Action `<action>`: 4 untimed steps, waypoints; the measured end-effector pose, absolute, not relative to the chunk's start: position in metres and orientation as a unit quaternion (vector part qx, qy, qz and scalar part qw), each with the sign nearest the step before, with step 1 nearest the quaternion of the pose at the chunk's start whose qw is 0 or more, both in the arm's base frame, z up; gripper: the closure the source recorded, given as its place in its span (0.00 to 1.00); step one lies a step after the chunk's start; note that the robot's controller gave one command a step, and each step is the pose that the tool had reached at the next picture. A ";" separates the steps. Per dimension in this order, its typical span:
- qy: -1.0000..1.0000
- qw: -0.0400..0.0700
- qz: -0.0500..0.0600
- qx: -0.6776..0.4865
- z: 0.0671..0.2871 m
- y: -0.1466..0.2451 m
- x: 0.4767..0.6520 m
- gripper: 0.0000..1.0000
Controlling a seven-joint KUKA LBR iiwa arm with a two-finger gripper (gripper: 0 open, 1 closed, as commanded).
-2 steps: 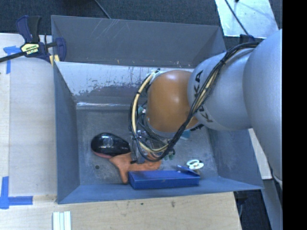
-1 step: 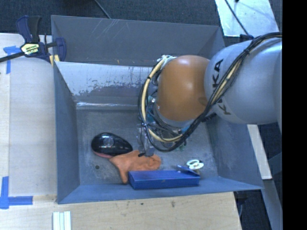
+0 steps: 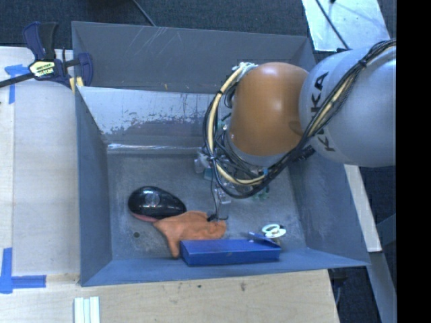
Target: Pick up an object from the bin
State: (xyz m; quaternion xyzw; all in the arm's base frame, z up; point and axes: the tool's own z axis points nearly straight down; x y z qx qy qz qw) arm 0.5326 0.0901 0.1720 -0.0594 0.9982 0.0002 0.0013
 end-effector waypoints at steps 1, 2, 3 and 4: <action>0.998 0.001 0.000 -0.059 0.172 0.090 0.533 0.00; 0.999 0.005 0.001 -0.043 0.121 0.117 0.526 0.00; 1.000 0.000 0.000 0.024 0.080 0.129 0.518 1.00; 1.000 0.000 0.000 0.024 0.080 0.129 0.518 1.00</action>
Offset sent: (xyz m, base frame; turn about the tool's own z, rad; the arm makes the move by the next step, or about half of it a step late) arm -0.0153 0.0467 -0.0915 0.0512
